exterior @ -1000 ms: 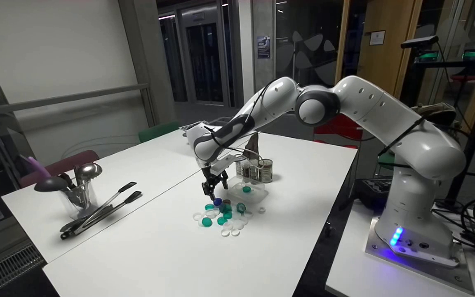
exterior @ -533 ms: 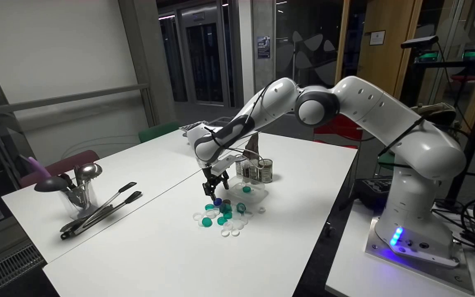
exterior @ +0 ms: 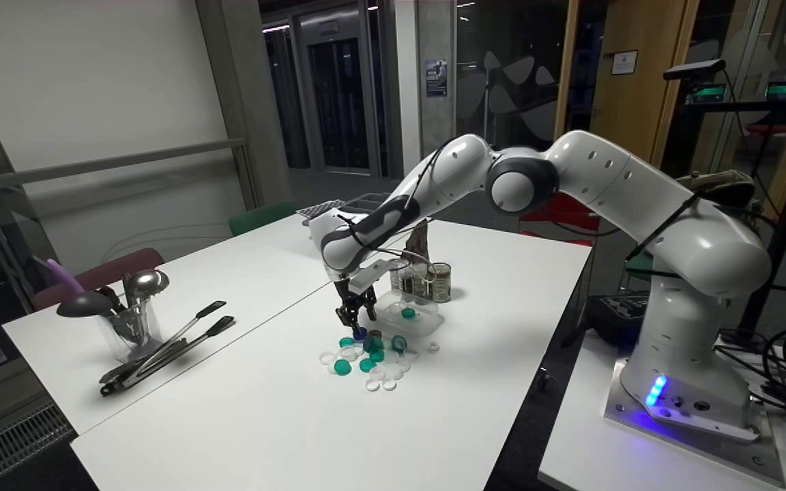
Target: Pick up the blue object on the table and put it in the bowl
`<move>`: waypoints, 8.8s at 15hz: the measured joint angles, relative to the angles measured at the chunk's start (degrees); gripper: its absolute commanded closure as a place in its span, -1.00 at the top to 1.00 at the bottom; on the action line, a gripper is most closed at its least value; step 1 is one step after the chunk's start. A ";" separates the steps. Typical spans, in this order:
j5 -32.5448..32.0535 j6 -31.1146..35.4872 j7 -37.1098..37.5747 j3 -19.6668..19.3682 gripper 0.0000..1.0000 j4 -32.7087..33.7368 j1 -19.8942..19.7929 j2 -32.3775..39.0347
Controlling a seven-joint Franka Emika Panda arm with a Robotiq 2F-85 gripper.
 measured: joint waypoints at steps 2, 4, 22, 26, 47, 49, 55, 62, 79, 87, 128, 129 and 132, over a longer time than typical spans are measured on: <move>0.00 0.00 0.00 0.00 0.34 0.44 0.00 0.39; 0.00 0.00 0.00 0.00 0.33 0.60 0.00 0.49; 0.00 0.00 0.00 0.00 -0.94 0.87 0.00 0.50; 0.00 0.00 -0.01 0.00 -0.99 0.90 0.00 0.50; 0.33 -0.40 11.89 -0.24 -0.99 -7.60 2.33 -7.87; 0.49 -0.21 12.70 -0.51 -0.99 -10.83 2.29 -9.28; 1.40 7.70 16.47 -0.71 -0.99 -23.91 2.42 -15.29; 3.20 20.96 19.56 -0.46 -0.99 -41.67 2.76 -25.77; 18.63 17.69 19.00 0.86 -0.99 -54.68 -4.88 -46.56; 25.57 17.39 13.83 -0.79 -0.99 -55.40 -10.30 -45.08; 22.76 13.02 29.62 -2.82 1.00 -38.15 -7.21 -25.34; 20.29 10.25 31.65 -2.77 1.00 -38.15 -5.55 -26.09; 12.95 0.78 37.37 -2.07 1.00 -38.17 -0.26 -29.26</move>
